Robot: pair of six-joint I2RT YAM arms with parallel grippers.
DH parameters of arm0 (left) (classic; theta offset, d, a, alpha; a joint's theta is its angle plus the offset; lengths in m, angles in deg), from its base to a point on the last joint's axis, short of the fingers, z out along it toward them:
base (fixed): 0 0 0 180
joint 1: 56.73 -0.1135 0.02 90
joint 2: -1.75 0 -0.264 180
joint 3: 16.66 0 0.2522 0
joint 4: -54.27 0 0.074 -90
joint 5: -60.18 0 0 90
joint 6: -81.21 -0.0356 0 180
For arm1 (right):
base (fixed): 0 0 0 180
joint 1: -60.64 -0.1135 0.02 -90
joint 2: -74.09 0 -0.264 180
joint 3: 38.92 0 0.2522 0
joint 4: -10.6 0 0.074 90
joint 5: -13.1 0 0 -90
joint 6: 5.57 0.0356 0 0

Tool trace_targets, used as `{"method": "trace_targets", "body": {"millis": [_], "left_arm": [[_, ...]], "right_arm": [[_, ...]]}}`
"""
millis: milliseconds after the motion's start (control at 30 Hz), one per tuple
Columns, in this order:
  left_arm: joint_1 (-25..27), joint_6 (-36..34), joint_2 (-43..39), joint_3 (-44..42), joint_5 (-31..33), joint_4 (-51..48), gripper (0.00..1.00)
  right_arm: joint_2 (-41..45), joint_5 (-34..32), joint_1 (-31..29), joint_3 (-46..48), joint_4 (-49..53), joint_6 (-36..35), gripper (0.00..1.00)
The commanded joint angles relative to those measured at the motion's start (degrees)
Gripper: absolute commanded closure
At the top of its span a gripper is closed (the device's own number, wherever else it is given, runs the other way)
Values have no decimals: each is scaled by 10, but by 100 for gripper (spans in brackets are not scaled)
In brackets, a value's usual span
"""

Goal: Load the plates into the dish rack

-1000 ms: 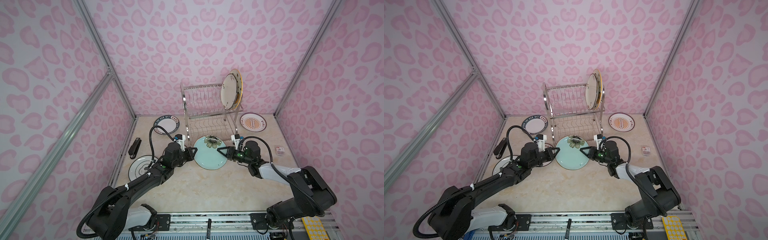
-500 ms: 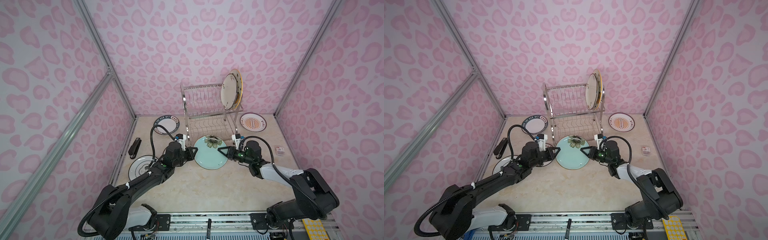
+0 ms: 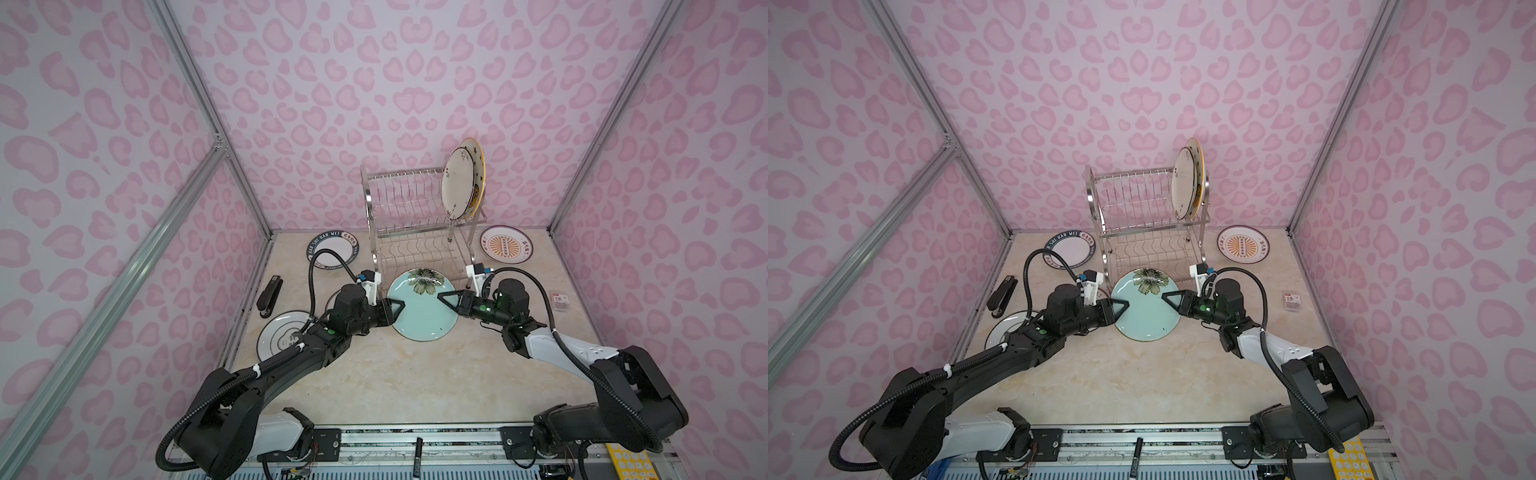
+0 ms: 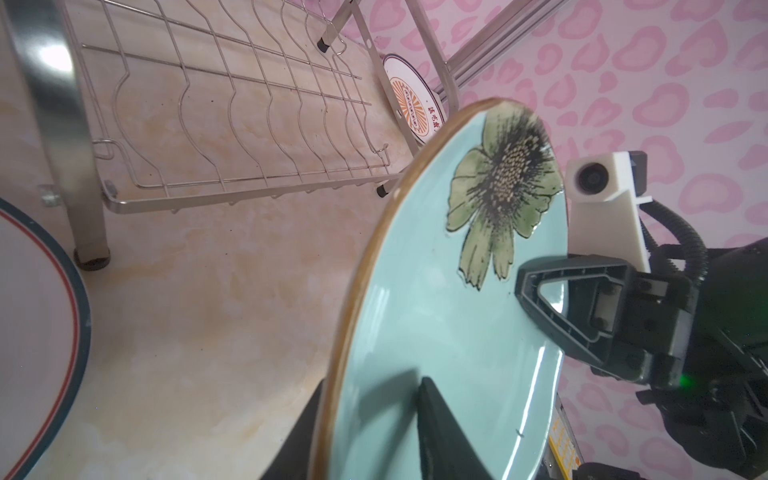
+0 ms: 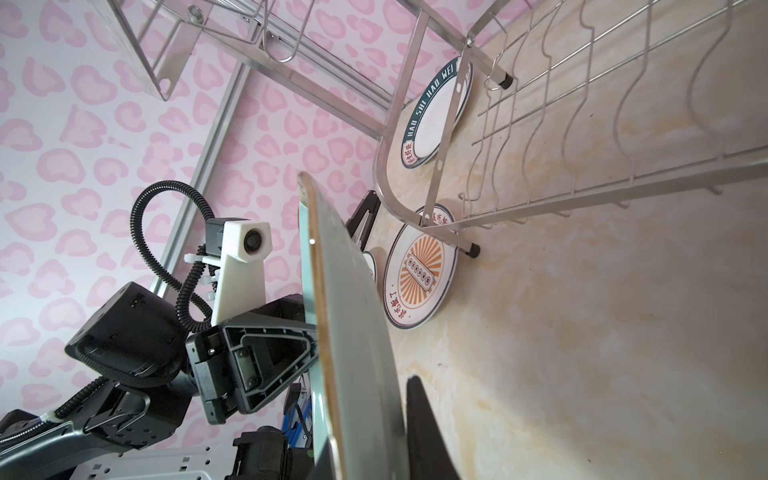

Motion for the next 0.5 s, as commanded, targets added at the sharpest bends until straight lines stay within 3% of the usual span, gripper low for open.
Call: {"method": "trace_targets", "body": {"millis": [0,467], "left_arm": [[-1,-9,-4,4,-4,6,65],[0,-13,-17,-3,3,3,60]], "right_arm": [[6,5,5,0,-25,-3,100],[52,-67,36,-6,93,-65,100]]}}
